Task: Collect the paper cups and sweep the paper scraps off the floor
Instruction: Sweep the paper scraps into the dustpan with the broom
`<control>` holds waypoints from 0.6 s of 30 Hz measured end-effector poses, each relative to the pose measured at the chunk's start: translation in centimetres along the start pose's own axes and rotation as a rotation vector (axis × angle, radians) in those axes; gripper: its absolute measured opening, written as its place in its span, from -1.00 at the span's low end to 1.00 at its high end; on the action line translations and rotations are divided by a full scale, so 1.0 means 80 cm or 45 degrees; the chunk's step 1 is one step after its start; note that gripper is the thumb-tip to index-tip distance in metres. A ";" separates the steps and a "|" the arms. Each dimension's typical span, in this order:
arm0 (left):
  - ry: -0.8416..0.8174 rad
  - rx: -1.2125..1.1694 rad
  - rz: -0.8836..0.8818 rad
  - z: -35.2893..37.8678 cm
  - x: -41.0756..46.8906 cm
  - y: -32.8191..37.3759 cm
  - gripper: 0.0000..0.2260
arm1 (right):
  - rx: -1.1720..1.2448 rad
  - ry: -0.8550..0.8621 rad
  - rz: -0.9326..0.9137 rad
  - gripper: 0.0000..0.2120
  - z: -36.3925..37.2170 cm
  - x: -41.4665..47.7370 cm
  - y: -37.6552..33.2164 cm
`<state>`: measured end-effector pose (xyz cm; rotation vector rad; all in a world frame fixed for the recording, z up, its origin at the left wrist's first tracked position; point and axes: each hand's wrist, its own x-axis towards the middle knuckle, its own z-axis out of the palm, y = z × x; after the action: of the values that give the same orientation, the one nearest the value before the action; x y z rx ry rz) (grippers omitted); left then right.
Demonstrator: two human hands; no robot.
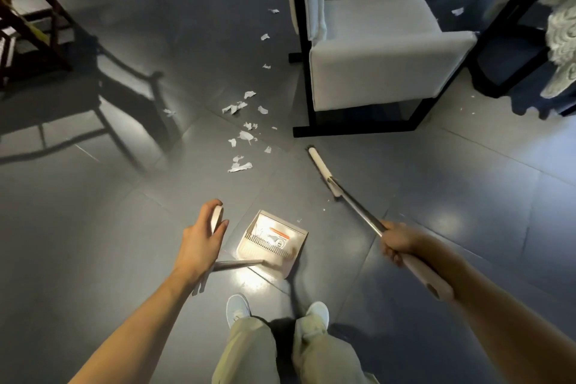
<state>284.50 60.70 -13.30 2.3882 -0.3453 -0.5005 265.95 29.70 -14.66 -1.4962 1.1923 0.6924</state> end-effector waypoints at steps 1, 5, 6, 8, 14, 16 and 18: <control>-0.004 0.003 -0.005 0.001 -0.004 -0.001 -0.78 | 0.012 0.027 0.000 -0.76 0.000 0.005 -0.001; 0.016 0.023 -0.016 0.007 -0.004 0.000 -0.75 | 0.050 0.029 0.000 -0.90 0.007 0.028 0.006; 0.028 0.036 -0.013 0.009 -0.002 0.000 -0.75 | 0.075 -0.004 0.021 -0.91 0.011 0.031 0.008; 0.040 0.059 -0.016 0.009 0.002 -0.001 -0.76 | 0.118 -0.062 0.078 -0.83 0.023 0.031 0.013; 0.047 0.117 -0.007 0.008 0.004 -0.004 -0.76 | 0.019 -0.236 0.085 -0.75 0.080 -0.003 0.040; 0.038 0.119 0.006 0.010 0.005 -0.001 -0.77 | -0.154 -0.308 0.069 -0.76 0.104 -0.012 0.049; 0.034 0.124 0.029 0.011 0.004 0.000 -0.78 | -0.335 -0.334 -0.009 -0.70 0.125 -0.023 0.052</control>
<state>284.43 60.08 -13.98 2.4796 -0.3931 -0.4502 263.09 40.00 -17.36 -1.5652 0.9217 1.0384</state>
